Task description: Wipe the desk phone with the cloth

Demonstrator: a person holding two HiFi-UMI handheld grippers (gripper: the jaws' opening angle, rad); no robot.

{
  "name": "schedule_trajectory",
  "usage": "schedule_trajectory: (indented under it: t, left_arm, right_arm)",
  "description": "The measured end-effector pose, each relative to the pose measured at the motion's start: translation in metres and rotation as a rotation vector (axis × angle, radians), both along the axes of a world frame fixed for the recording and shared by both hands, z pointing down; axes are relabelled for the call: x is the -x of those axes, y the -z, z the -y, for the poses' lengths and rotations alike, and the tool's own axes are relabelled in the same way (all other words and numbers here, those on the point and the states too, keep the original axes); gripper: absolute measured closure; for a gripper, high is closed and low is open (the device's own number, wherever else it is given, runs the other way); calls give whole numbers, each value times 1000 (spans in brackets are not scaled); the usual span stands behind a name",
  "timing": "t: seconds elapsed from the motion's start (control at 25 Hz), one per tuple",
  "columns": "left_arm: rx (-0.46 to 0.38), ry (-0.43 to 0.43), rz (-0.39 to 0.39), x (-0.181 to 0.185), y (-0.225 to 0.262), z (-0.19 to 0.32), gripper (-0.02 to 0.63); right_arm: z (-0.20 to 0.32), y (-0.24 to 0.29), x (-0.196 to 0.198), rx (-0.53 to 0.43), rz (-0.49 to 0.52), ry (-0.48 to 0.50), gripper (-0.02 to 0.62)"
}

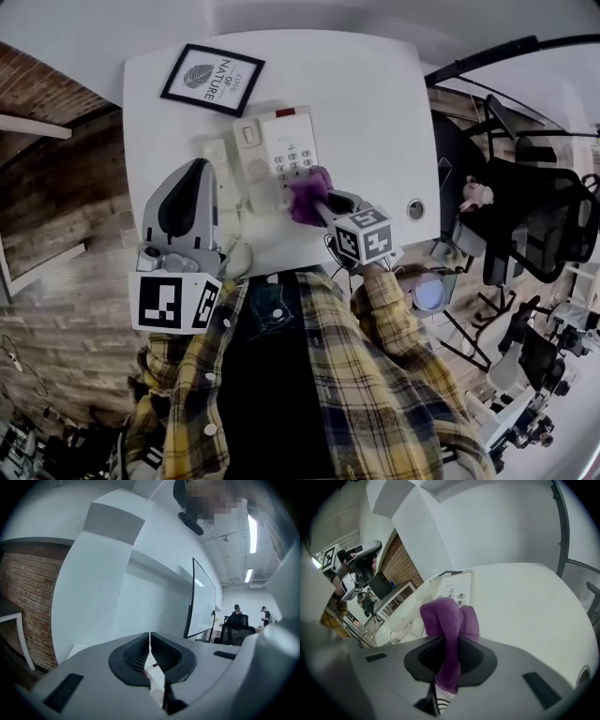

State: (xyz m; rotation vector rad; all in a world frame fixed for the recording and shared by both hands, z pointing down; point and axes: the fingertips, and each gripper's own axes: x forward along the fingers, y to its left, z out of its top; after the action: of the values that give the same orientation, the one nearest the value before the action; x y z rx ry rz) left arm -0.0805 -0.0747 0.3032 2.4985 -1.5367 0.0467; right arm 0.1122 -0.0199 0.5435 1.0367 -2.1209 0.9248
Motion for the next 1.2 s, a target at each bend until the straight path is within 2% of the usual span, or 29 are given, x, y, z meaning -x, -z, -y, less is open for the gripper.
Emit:
schedule_trajectory:
  t: [0.28,0.48,0.64,0.88,1.2]
  left_arm:
    - [-5,-4,-3,0,1,-3,584]
    - [-13,15,-4,4,4,-5,584]
    - [-20,43,-5,10,6,-7,584]
    - [-35,83,-6,16,14,-10,584]
    - [-60,141,-12,23,24,-14,584]
  right_arm:
    - [-8,-2,-1,6,-13,2,532]
    - [-9,1,-1,33,29,-25,532]
    - [-5,12,4,27,48,-5,532]
    - [25,66,23,-102,132,32,532]
    - [70,155,69,-331,212,172,532]
